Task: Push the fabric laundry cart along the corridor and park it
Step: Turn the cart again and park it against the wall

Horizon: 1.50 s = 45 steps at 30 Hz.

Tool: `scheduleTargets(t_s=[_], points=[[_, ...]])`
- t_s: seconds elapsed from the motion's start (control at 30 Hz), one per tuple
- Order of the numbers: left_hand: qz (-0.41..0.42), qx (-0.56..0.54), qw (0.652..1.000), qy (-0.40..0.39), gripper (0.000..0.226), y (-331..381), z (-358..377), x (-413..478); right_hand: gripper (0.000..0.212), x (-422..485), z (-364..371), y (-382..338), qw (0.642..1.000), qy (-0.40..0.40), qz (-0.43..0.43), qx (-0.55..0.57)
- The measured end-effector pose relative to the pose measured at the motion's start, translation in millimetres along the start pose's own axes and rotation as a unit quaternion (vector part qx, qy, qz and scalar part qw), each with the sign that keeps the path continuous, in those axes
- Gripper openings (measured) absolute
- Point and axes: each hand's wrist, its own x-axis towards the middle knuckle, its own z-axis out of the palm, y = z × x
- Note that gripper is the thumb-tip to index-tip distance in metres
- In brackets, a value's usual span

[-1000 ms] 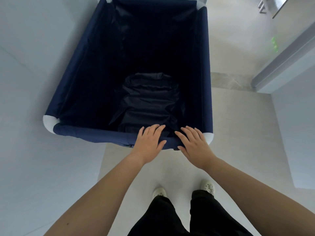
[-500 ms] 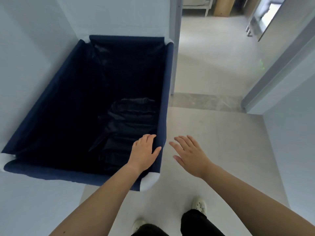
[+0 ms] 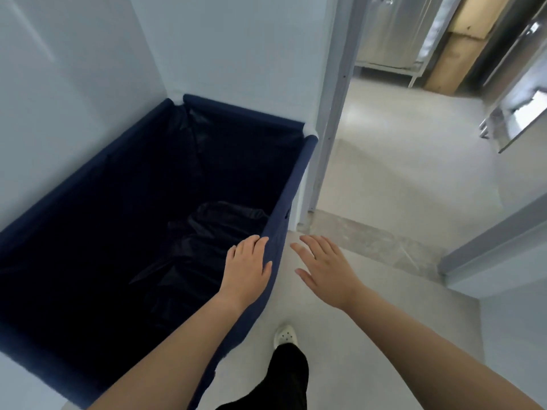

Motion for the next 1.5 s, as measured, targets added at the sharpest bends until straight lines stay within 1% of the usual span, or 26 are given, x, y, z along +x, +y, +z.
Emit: scheduleTargets(t_s=[0.2, 0.3, 0.4, 0.57, 0.7, 0.77, 0.87, 0.97, 1.13, 1.27, 1.4, 1.5], points=[[-0.019, 0.053, 0.998, -0.029, 0.057, 10, 12, 78, 0.051, 80, 5, 68, 1.000, -0.013, -0.014, -0.008], [-0.012, 0.069, 0.997, -0.037, 0.058, 14, 20, 100, 0.052, 117, 6, 98, 0.999, -0.026, -0.031, -0.027], [-0.036, 0.066, 0.996, -0.056, 0.059, 9, 34, 114, 0.049, 152, 8, 117, 0.999, -0.038, -0.032, -0.019], [-0.102, 0.062, 0.991, -0.055, 0.058, 4, 47, 120, 0.050, 204, 30, 137, 0.989, -0.089, -0.120, -0.018], [-0.170, 0.063, 0.983, -0.031, 0.056, 14, 55, 119, 0.051, 234, 52, 152, 0.973, -0.119, -0.199, 0.002], [-0.193, 0.061, 0.979, -0.021, 0.057, 21, 58, 119, 0.051, 241, 60, 159, 0.967, -0.124, -0.223, 0.013], [-0.268, 0.056, 0.962, 0.003, 0.055, 40, 68, 125, 0.050, 250, 73, 178, 0.949, -0.139, -0.281, 0.021], [-0.328, 0.052, 0.943, -0.007, 0.054, 65, 79, 129, 0.049, 254, 81, 202, 0.932, -0.150, -0.327, 0.033], [-0.414, 0.081, 0.906, -0.022, 0.062, 99, 93, 132, 0.053, 261, 85, 236, 0.912, -0.154, -0.379, 0.032], [-0.447, 0.108, 0.888, -0.029, 0.063, 102, 97, 140, 0.055, 272, 89, 246, 0.899, -0.160, -0.407, 0.015], [-0.462, 0.135, 0.876, -0.029, 0.055, 90, 100, 138, 0.055, 284, 98, 249, 0.909, -0.154, -0.387, 0.012], [-0.467, 0.135, 0.874, -0.014, 0.050, 82, 101, 138, 0.049, 289, 103, 250, 0.910, -0.132, -0.392, 0.008]])
